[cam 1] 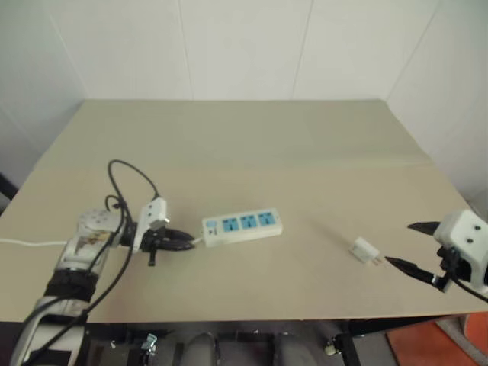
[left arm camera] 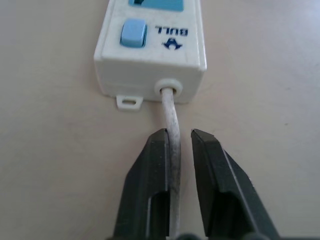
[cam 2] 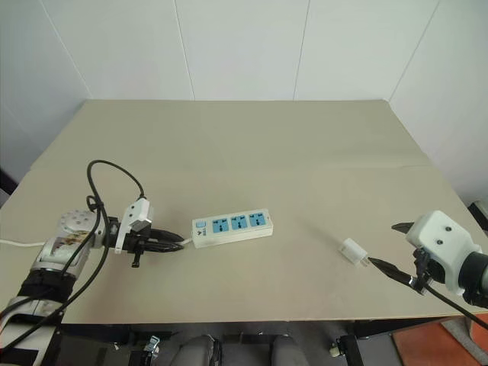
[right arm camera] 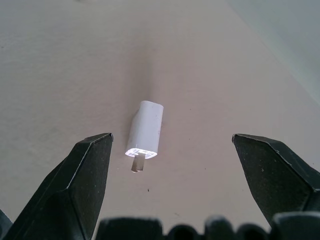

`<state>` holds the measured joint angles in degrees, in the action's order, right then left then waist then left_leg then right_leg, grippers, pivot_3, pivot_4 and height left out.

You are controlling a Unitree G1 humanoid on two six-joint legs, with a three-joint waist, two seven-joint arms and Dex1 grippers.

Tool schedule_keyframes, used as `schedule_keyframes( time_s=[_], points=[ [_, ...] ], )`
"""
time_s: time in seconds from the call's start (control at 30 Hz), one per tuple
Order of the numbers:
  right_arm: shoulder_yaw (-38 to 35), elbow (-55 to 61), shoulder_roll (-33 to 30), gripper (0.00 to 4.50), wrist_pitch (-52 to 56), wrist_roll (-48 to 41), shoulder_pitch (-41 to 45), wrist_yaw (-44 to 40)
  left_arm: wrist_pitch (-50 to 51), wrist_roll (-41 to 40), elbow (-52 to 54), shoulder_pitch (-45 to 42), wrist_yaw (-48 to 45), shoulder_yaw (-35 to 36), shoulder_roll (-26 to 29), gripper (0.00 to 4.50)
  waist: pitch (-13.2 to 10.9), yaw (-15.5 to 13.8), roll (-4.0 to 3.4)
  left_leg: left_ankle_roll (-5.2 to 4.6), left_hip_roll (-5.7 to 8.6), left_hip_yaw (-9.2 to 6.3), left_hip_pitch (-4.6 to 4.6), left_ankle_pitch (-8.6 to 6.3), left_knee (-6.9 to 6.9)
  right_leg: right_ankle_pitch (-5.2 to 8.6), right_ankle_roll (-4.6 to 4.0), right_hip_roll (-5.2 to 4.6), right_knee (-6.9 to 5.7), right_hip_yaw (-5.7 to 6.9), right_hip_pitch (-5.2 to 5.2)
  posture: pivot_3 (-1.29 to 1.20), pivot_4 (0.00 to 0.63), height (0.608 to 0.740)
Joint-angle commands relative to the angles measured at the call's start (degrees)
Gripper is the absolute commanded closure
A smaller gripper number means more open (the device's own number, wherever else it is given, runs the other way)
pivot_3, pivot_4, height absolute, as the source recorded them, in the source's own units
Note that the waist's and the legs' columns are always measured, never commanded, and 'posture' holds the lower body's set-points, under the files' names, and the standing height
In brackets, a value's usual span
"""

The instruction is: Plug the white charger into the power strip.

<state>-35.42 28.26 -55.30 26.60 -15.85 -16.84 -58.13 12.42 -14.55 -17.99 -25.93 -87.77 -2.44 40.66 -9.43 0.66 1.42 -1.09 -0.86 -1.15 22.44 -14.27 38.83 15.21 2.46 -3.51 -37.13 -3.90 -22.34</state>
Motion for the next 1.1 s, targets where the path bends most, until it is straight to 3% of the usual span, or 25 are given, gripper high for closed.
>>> schedule_keyframes(
  time_s=[0.03, 0.3, 0.4, 0.53, 0.57, 0.77, 1.1],
  points=[
    [-0.5, -0.2, -0.6, 0.00, -1.4, 0.3, 0.8, 0.5, 1.2, -4.7, 4.6, 1.2, -1.9, 2.8, 2.3, 2.37, 0.0, 0.0, 0.00, 0.00, 0.00, 0.00, 0.01, 0.00, 0.00, 0.00, 0.00, 0.00, 0.00, 0.00, -0.01, 0.00, 0.150, 0.740],
    [-0.4, 0.4, -0.1, 0.00, -1.6, 0.9, 0.3, 0.8, -5.8, -8.5, -2.0, -2.1, -2.2, 6.6, 0.0, 0.03, 0.0, 0.0, 0.00, 0.00, 0.00, 0.02, -0.07, 0.00, 0.00, -0.01, -0.02, 0.01, -0.01, -0.01, 0.04, 0.00, 0.150, 0.740],
    [-0.4, 0.9, 0.8, 0.00, -1.2, 0.3, 0.8, 1.5, -8.6, -8.6, -5.7, -3.7, -3.0, 5.6, -2.9, 0.03, 0.0, -0.2, 0.00, 0.00, 0.03, 0.12, -0.04, 0.00, 0.02, -0.01, -0.02, 0.01, 0.01, 0.00, 0.04, 0.00, 0.150, 0.740],
    [1.3, 2.1, 1.6, 0.00, -0.2, 0.4, 1.8, 3.3, -23.8, -7.4, -12.1, -4.1, 1.1, 7.2, -11.1, 0.03, 0.0, -0.1, -0.01, 0.00, 0.04, 0.24, -0.04, 0.00, 0.01, -0.02, -0.02, 0.00, 0.04, -0.01, 0.05, 0.00, 0.150, 0.740],
    [1.4, 2.5, 1.8, 0.00, -0.3, 0.4, 1.5, 3.3, -23.5, -7.1, -12.1, -4.0, 2.6, 7.2, -12.0, 0.03, 0.0, -0.1, 0.02, 0.00, 0.04, 0.24, -0.02, 0.00, 0.02, -0.02, -0.03, -0.01, 0.02, -0.02, 0.04, 0.00, 0.150, 0.740],
    [2.3, 2.9, 1.9, 0.00, -0.9, 1.1, 1.5, 4.2, -29.4, -5.6, -15.9, -3.3, -2.9, 4.8, -11.7, 0.03, 0.0, 0.4, 0.03, 0.00, 0.01, 0.13, -0.05, 0.00, -0.02, -0.03, -0.04, 0.03, 0.01, -0.09, 0.00, 0.00, 0.150, 0.740],
    [3.6, 3.4, 2.0, 0.00, -0.8, 1.0, 2.1, 5.3, -39.8, -3.5, -29.7, -6.7, -0.8, 5.2, -14.8, 0.03, 0.0, -0.2, 0.02, 0.00, 0.04, 0.16, -0.07, 0.00, 0.02, -0.03, -0.04, 0.02, 0.01, -0.03, 0.06, 0.00, 0.150, 0.740]
  ],
)
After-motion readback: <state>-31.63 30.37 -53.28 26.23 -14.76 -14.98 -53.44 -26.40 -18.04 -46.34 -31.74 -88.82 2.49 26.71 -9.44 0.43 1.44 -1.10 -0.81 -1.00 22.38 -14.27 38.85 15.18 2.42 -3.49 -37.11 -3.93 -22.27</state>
